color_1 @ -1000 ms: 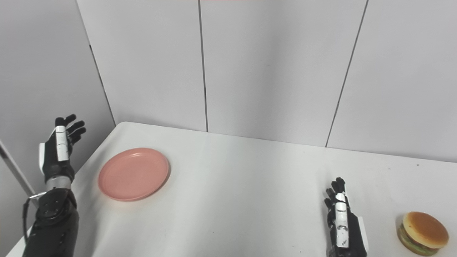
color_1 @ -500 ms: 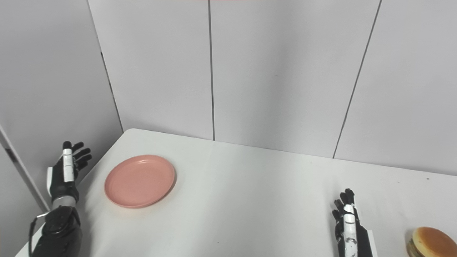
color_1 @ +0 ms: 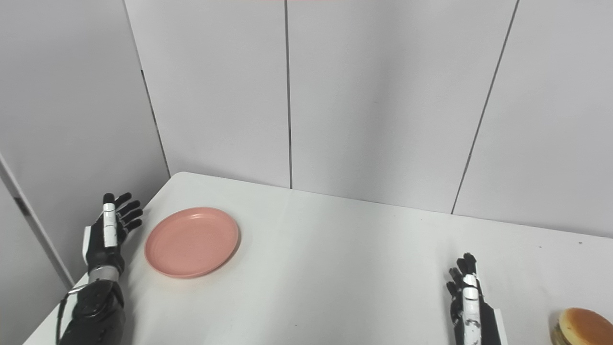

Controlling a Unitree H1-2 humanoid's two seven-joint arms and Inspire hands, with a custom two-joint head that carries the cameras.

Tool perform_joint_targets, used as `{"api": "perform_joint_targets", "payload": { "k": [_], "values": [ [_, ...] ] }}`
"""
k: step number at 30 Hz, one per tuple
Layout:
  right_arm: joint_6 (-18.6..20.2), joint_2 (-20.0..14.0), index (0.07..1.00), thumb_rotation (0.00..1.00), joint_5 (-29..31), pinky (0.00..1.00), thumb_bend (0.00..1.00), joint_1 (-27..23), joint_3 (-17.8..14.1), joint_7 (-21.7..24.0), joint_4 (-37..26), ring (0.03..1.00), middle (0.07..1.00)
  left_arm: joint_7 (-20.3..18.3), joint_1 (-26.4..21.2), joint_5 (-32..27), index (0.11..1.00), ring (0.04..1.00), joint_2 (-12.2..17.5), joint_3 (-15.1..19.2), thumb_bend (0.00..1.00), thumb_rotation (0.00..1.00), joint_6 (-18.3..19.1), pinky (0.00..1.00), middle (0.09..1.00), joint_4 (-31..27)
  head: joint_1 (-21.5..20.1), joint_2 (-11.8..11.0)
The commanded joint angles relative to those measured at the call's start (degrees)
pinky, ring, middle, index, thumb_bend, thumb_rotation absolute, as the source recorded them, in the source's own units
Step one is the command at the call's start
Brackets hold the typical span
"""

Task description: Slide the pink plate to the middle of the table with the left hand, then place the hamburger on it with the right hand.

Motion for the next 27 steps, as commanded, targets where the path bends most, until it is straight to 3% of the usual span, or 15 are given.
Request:
{"api": "perform_joint_targets", "payload": {
  "k": [1,16,20,23,27],
  "values": [
    [0.0,0.0,1.000,0.97,0.0,1.00,0.48,-1.1,0.1,0.3,-2.5,1.000,1.000,-2.8,-0.8,-0.2,0.751,0.750,-1.9,-2.0,0.88,1.00,0.2,0.77,0.748,-0.5,0.0,0.0],
    [0.8,0.1,1.000,1.00,-0.6,1.00,0.47,-1.0,0.3,-0.1,-3.5,1.000,1.000,-2.5,-0.6,0.7,0.767,0.787,-7.6,-6.9,0.88,1.00,7.3,0.90,0.764,-4.4,-0.5,0.5],
    [-0.6,0.1,1.000,0.99,-0.9,1.00,0.47,-1.2,0.4,0.1,-2.8,1.000,1.000,-2.2,-0.4,0.6,0.762,0.791,-8.7,-7.7,0.87,1.00,8.2,0.84,0.763,-5.6,-1.0,0.7],
    [0.3,0.2,1.000,0.99,-0.8,1.00,0.50,-1.2,0.4,0.1,-3.0,1.000,1.000,-3.5,-0.4,0.1,0.754,0.776,-9.9,-8.0,0.87,1.00,6.4,0.76,0.761,-5.5,-2.2,1.2],
    [-0.3,0.3,1.000,1.00,-1.4,1.00,0.49,-1.3,0.5,0.0,-2.3,1.000,1.000,-5.0,0.2,-1.0,0.754,0.768,-11.9,-8.6,0.86,1.00,5.4,0.73,0.757,-6.7,-4.6,1.8]
  ]
}}
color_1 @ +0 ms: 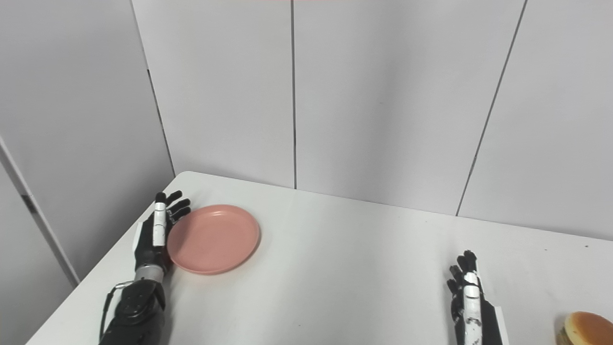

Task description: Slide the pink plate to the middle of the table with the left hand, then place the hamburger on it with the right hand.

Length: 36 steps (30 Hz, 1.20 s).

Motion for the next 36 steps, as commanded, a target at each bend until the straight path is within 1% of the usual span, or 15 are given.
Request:
{"api": "perform_joint_targets", "payload": {
  "k": [1,3,6,9,10,13,14,16,18,19,23,25,28,31,36],
  "values": [
    [-1.2,0.3,1.000,1.00,-0.2,1.00,0.49,-1.4,0.2,0.1,-0.5,1.000,1.000,-3.2,0.4,-1.0,0.754,0.768,-3.8,-2.0,0.87,1.00,1.5,0.74,0.756,-0.2,-0.6,0.1],
    [-1.6,0.3,1.000,1.00,-0.3,1.00,0.49,-1.4,0.3,0.3,0.1,1.000,1.000,-3.6,1.1,-0.7,0.757,0.766,-4.8,-2.7,0.87,1.00,1.4,0.75,0.755,-1.5,-3.0,0.4],
    [-2.7,0.4,1.000,1.00,-0.6,1.00,0.54,-1.5,0.7,0.5,1.1,1.000,1.000,-3.8,2.2,0.0,0.750,0.761,-6.6,-3.6,0.87,1.00,2.4,0.74,0.758,-4.1,-4.9,0.7],
    [-4.2,0.7,1.000,0.97,-0.1,1.00,0.59,-1.9,0.9,1.2,3.0,1.000,1.000,-4.6,3.6,-0.1,0.763,0.778,-8.3,-4.5,0.86,1.00,4.3,0.75,0.774,-7.2,-7.7,1.0],
    [-4.5,1.1,1.000,0.93,0.3,1.00,0.63,-2.1,0.7,1.0,3.7,1.000,1.000,-5.0,3.9,-0.1,0.765,0.780,-8.9,-5.0,0.85,1.00,4.6,0.76,0.777,-7.8,-7.9,1.1],
    [-5.5,1.2,1.000,0.93,0.2,1.00,0.65,-2.2,1.1,1.4,4.6,1.000,1.000,-5.9,4.4,0.4,0.766,0.782,-10.1,-6.2,0.84,1.00,4.6,0.76,0.779,-8.0,-10.2,1.3],
    [-5.9,1.0,1.000,0.93,0.0,1.00,0.62,-2.1,1.3,1.5,4.7,1.000,1.000,-6.1,4.5,0.5,0.777,0.789,-10.5,-6.5,0.84,1.00,4.5,0.77,0.784,-7.9,-10.2,1.3],
    [-6.6,1.1,1.000,0.93,-0.2,1.00,0.59,-2.0,1.5,1.7,4.9,1.000,1.000,-6.5,5.0,0.3,0.787,0.802,-11.6,-7.2,0.85,1.00,5.2,0.80,0.789,-8.0,-12.2,1.7],
    [-6.4,1.4,1.000,0.91,-0.1,1.00,0.57,-2.0,1.7,1.7,4.7,1.000,1.000,-6.8,5.5,0.4,0.789,0.817,-12.4,-7.6,0.87,1.00,5.5,0.83,0.792,-8.1,-14.1,2.1],
    [-6.2,1.5,1.000,0.91,-0.1,1.00,0.56,-1.9,1.8,1.8,4.5,1.000,1.000,-6.8,5.7,0.4,0.787,0.820,-12.6,-7.8,0.88,1.00,5.4,0.83,0.791,-8.1,-14.1,2.1],
    [-6.3,2.2,1.000,0.92,-1.0,1.00,0.55,-2.0,2.1,1.1,4.5,1.000,1.000,-8.1,6.4,1.0,0.793,0.813,-13.7,-9.5,0.87,1.00,2.7,0.81,0.800,-7.0,-16.6,2.6],
    [-5.9,2.4,1.000,0.93,-1.0,1.00,0.55,-2.0,2.3,1.1,4.4,1.000,1.000,-8.8,6.9,1.4,0.802,0.820,-14.2,-10.3,0.86,1.00,2.5,0.81,0.809,-7.1,-17.7,2.8],
    [-5.6,2.8,1.000,0.93,-1.0,1.00,0.54,-2.2,2.5,0.9,4.2,1.000,1.000,-9.3,7.8,2.0,0.808,0.825,-14.6,-11.3,0.86,1.00,3.3,0.83,0.816,-8.2,-19.9,3.4],
    [-5.3,3.2,1.000,0.90,-1.3,1.00,0.57,-2.4,2.8,0.7,4.0,1.000,1.000,-9.0,9.1,3.0,0.813,0.812,-15.6,-12.8,0.84,1.00,3.9,0.83,0.814,-10.0,-21.5,3.6],
    [-5.6,3.1,1.000,0.91,-2.4,1.00,0.58,-2.8,3.2,0.5,4.6,1.000,1.000,-9.2,10.7,4.8,0.855,0.853,-16.1,-15.2,0.83,1.00,7.4,0.86,0.852,-13.7,-22.9,4.2]
  ]
}}
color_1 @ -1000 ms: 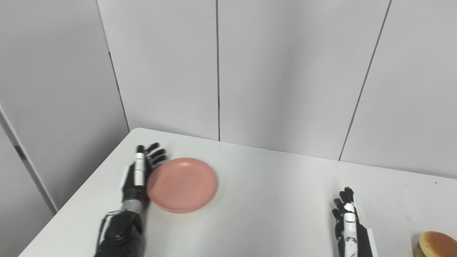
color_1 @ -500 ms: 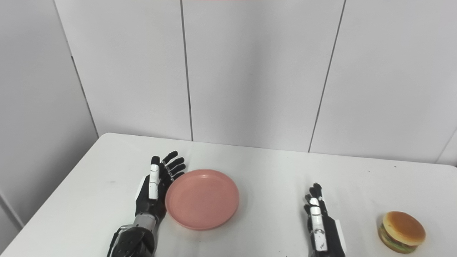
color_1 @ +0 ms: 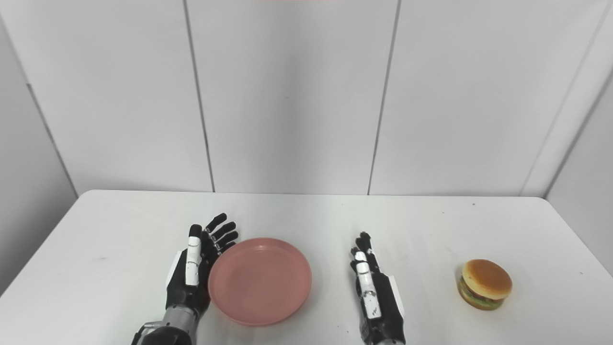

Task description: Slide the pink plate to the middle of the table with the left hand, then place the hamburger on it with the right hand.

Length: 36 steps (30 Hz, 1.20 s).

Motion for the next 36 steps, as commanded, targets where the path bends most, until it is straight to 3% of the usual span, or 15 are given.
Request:
{"api": "perform_joint_targets", "payload": {
  "k": [1,11,17,22,28,32,36],
  "values": [
    [-1.7,0.6,1.000,0.91,-0.5,1.00,0.59,-2.0,0.3,-0.1,-1.0,1.000,1.000,-0.9,2.9,0.7,0.875,0.878,-0.7,-1.0,0.82,1.00,2.7,0.89,0.873,-0.1,-0.6,0.3],
    [-1.2,0.4,1.000,0.93,-1.8,1.00,0.56,-2.3,0.7,-0.5,-1.2,0.998,1.000,-3.3,4.5,-1.0,0.960,0.974,-2.4,-2.2,0.80,1.00,4.1,0.99,0.968,-2.7,-0.9,0.7],
    [-1.8,0.3,1.000,0.90,1.0,1.00,0.57,-2.7,-0.1,0.4,-0.7,1.000,1.000,-3.5,4.3,0.5,1.000,1.000,-2.7,-3.0,0.80,1.00,0.4,1.00,1.000,0.0,-0.6,0.4],
    [-4.3,-1.8,0.992,0.85,-1.3,1.00,0.64,-3.9,-0.9,-0.4,-0.8,0.992,0.993,-2.1,4.1,2.0,1.000,1.000,-3.4,-3.0,0.80,1.00,-1.8,1.00,1.000,2.0,-0.4,0.6],
    [-3.9,-10.7,0.954,0.78,-6.5,1.00,0.75,-7.1,-1.7,1.3,-2.9,0.987,0.960,-0.9,4.1,3.6,1.000,1.000,-3.6,-2.7,0.81,1.00,-3.8,1.00,1.000,3.1,-1.5,0.5],
    [1.8,-17.8,0.945,0.72,-5.8,1.00,0.76,-8.7,-2.0,5.5,-8.8,0.975,0.955,0.5,4.5,6.1,1.000,1.000,-3.2,-3.0,0.80,1.00,-5.6,1.00,1.000,3.8,-2.4,0.6],
    [7.6,-26.2,0.902,0.72,-10.9,0.87,0.74,-9.9,-1.4,8.9,-15.1,0.902,0.913,4.0,4.4,9.7,1.000,1.000,-3.5,-2.8,0.76,1.00,-9.2,1.00,1.000,5.9,-3.6,0.6]
  ]
}}
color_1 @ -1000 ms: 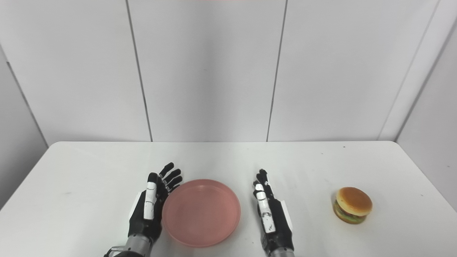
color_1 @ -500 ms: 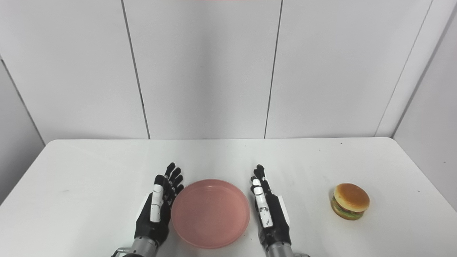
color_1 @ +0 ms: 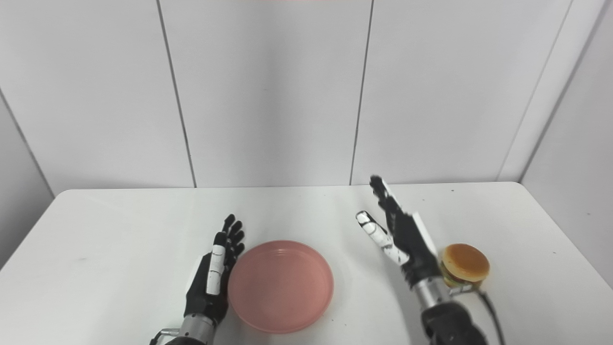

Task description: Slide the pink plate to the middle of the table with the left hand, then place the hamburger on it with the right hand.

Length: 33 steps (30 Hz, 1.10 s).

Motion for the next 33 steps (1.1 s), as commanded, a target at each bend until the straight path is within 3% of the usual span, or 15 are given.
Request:
{"api": "perform_joint_targets", "payload": {
  "k": [1,3,5,9,10,13,16,20,23,24,28,33],
  "values": [
    [4.5,-3.5,0.895,0.71,-1.9,0.85,0.75,-2.1,-0.3,2.1,-4.0,0.890,0.908,1.6,3.1,1.5,1.000,1.000,0.1,0.1,0.76,1.00,-2.6,1.00,1.000,4.9,-0.1,0.0],
    [7.8,-6.5,0.888,0.66,-3.3,0.83,0.76,-2.6,-0.8,3.3,-5.8,0.878,0.901,1.7,3.1,1.9,1.000,1.000,0.4,0.0,0.77,1.00,-2.2,1.00,1.000,4.8,-1.5,-0.1],
    [10.8,-7.7,0.874,0.55,-3.3,0.85,0.80,-2.9,-1.6,3.9,-6.8,0.900,0.898,1.3,3.4,2.2,1.000,1.000,0.9,-0.2,0.77,1.00,-1.7,1.00,1.000,4.4,-2.2,-0.2],
    [12.9,-10.8,0.860,0.41,-4.4,0.84,0.84,-3.2,-2.1,5.4,-7.3,0.919,0.910,0.7,3.7,1.9,1.000,1.000,1.4,-0.1,0.77,1.00,-0.6,1.00,1.000,4.2,-3.9,-0.3],
    [13.4,-11.6,0.870,0.34,-4.5,0.83,0.84,-3.3,-2.1,6.0,-7.2,0.918,0.916,0.5,3.6,1.9,1.000,1.000,1.5,-0.1,0.79,1.00,-0.5,1.00,1.000,4.1,-4.0,-0.3],
    [18.3,-14.9,0.876,0.25,-8.8,0.81,0.84,-3.6,-0.3,8.3,-7.9,0.917,0.925,0.2,4.3,2.3,1.000,1.000,2.2,-0.2,0.80,1.00,-0.8,1.00,1.000,3.6,-7.0,-0.6],
    [19.3,-16.4,0.882,0.13,-11.7,0.77,0.85,-3.7,1.4,9.4,-7.2,0.895,0.927,0.2,4.7,2.2,1.000,1.000,2.7,0.1,0.78,1.00,-0.4,1.00,1.000,3.0,-9.5,-0.8],
    [22.6,-18.3,0.880,0.16,-17.0,0.77,0.88,-4.0,4.4,11.1,-5.7,0.895,0.922,1.6,5.2,5.4,1.000,1.000,4.7,-0.4,0.76,1.00,-3.5,1.00,1.000,4.5,-12.0,-1.1],
    [23.3,-19.3,0.891,0.15,-18.5,0.82,0.88,-3.8,5.3,12.6,-5.0,0.937,0.935,1.1,5.6,5.6,1.000,1.000,5.2,-0.4,0.80,1.00,0.6,1.00,1.000,2.2,-12.3,-1.1],
    [23.3,-20.2,0.890,0.18,-20.0,0.83,0.90,-3.8,6.0,13.0,-4.2,0.940,0.930,0.4,5.0,3.4,1.000,1.000,4.7,0.4,0.77,1.00,-0.6,1.00,1.000,3.1,-12.5,-1.0],
    [22.3,-23.0,0.887,0.23,-24.9,0.85,0.94,-3.8,8.1,14.2,-2.2,0.938,0.915,-0.1,4.0,0.3,1.000,1.000,3.9,1.5,0.79,1.00,-3.3,1.00,1.000,5.4,-12.8,-0.7],
    [17.1,-24.8,0.879,0.29,-27.3,0.93,0.98,-3.5,9.3,13.7,0.9,0.916,0.890,0.6,4.1,1.6,1.000,1.000,4.5,0.9,0.79,1.00,-6.7,1.00,1.000,6.7,-13.1,-0.7]
  ]
}}
